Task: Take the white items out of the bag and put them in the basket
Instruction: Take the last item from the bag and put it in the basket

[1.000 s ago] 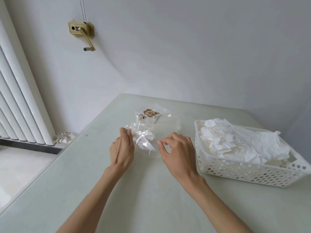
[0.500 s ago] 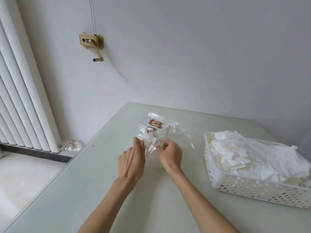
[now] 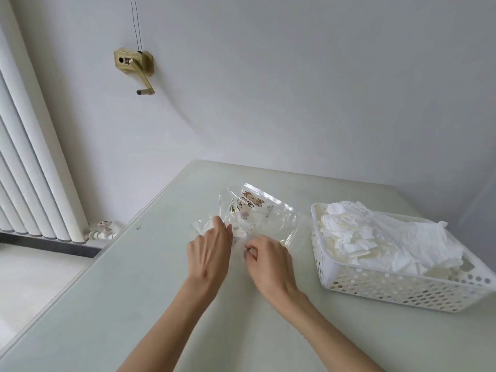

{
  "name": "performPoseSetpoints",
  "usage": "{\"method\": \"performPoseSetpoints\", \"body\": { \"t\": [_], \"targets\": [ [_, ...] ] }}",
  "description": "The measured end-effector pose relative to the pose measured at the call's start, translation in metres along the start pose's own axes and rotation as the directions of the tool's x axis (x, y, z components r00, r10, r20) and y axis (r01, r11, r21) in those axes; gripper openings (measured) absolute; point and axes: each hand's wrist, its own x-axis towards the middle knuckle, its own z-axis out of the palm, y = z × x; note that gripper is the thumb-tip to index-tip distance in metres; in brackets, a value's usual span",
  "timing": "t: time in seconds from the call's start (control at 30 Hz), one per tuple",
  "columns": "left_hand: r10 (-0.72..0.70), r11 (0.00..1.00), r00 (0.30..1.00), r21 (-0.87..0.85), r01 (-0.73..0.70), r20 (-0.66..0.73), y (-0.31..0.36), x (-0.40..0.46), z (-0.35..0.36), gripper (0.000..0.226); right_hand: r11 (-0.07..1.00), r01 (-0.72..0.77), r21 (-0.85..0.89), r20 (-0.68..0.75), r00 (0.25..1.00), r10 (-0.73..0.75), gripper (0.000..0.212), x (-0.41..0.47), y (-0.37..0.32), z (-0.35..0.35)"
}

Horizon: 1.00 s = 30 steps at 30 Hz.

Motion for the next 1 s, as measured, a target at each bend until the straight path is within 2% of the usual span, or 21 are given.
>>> {"method": "performPoseSetpoints", "body": {
  "t": [0.07,0.13,0.2,0.3,0.37,0.43,0.5,0.53,0.57,0.63,0.7,0.73,0.8,0.83,0.9,1.0],
  "targets": [
    [0.012,0.997,1.0,0.073,-0.013,0.023,0.003,0.004,-0.003,0.022,0.991,0.093,0.099,-0.12,0.989,-0.081,0.017,-0.02,0.004,-0.023],
    [0.023,0.99,0.998,0.139,-0.03,0.053,0.006,0.007,-0.004,0.019,0.938,0.122,0.323,-0.296,0.955,-0.022,0.017,-0.027,0.009,-0.058],
    [0.025,0.987,0.997,0.157,-0.035,0.067,0.011,0.008,-0.007,0.019,0.878,0.093,0.469,-0.337,0.938,0.081,0.018,-0.023,0.014,-0.095],
    [-0.002,0.995,0.998,0.097,-0.004,0.068,0.016,0.011,-0.018,0.032,0.832,0.003,0.554,-0.226,0.963,0.147,0.014,-0.009,0.02,-0.134],
    [-0.034,0.996,0.997,0.081,0.028,0.074,0.019,0.013,-0.031,0.048,0.747,-0.034,0.664,-0.198,0.955,0.22,0.009,0.0,0.022,-0.15],
    [-0.067,0.997,0.997,0.029,0.066,0.037,0.029,0.014,-0.05,0.059,0.631,-0.092,0.771,-0.093,0.963,0.254,0.007,0.003,0.023,-0.165],
    [-0.048,0.988,0.999,-0.144,0.049,0.014,0.043,0.012,-0.07,0.063,0.53,-0.145,0.835,0.022,0.972,0.232,0.006,0.002,0.022,-0.173],
    [-0.006,0.949,0.998,-0.313,0.025,0.061,0.052,0.012,-0.078,0.064,0.511,-0.152,0.846,0.043,0.975,0.219,0.007,0.002,0.024,-0.174],
    [0.078,0.862,0.986,-0.506,0.008,0.149,0.063,0.012,-0.086,0.066,0.502,-0.149,0.852,0.052,0.978,0.203,0.009,0.002,0.025,-0.176],
    [0.343,0.646,0.896,-0.763,-0.007,0.282,0.082,0.007,-0.093,0.077,0.474,-0.152,0.868,0.084,0.983,0.163,0.011,-0.001,0.027,-0.177],
    [0.55,0.545,0.775,-0.837,-0.05,0.312,0.096,0.004,-0.092,0.075,0.428,-0.147,0.892,0.103,0.987,0.124,0.012,-0.004,0.032,-0.179],
    [0.608,0.509,0.734,-0.858,-0.067,0.303,0.103,0.004,-0.089,0.059,0.401,-0.132,0.907,0.095,0.989,0.112,0.014,-0.007,0.036,-0.182],
    [0.622,0.459,0.728,-0.888,-0.041,0.287,0.112,0.003,-0.087,0.021,0.365,-0.09,0.927,0.036,0.988,0.151,0.017,-0.012,0.045,-0.187],
    [0.607,0.444,0.74,-0.896,-0.013,0.29,0.113,0.002,-0.085,0.015,0.364,-0.066,0.929,-0.01,0.979,0.203,0.017,-0.015,0.051,-0.189],
    [0.606,0.438,0.721,-0.898,0.05,0.336,0.114,0.0,-0.08,0.019,0.342,-0.018,0.939,-0.098,0.943,0.318,0.016,-0.02,0.061,-0.193],
    [0.609,0.557,0.651,-0.829,0.053,0.452,0.118,-0.004,-0.079,0.022,0.337,0.006,0.941,-0.171,0.871,0.461,0.014,-0.023,0.075,-0.2]
  ]
}}
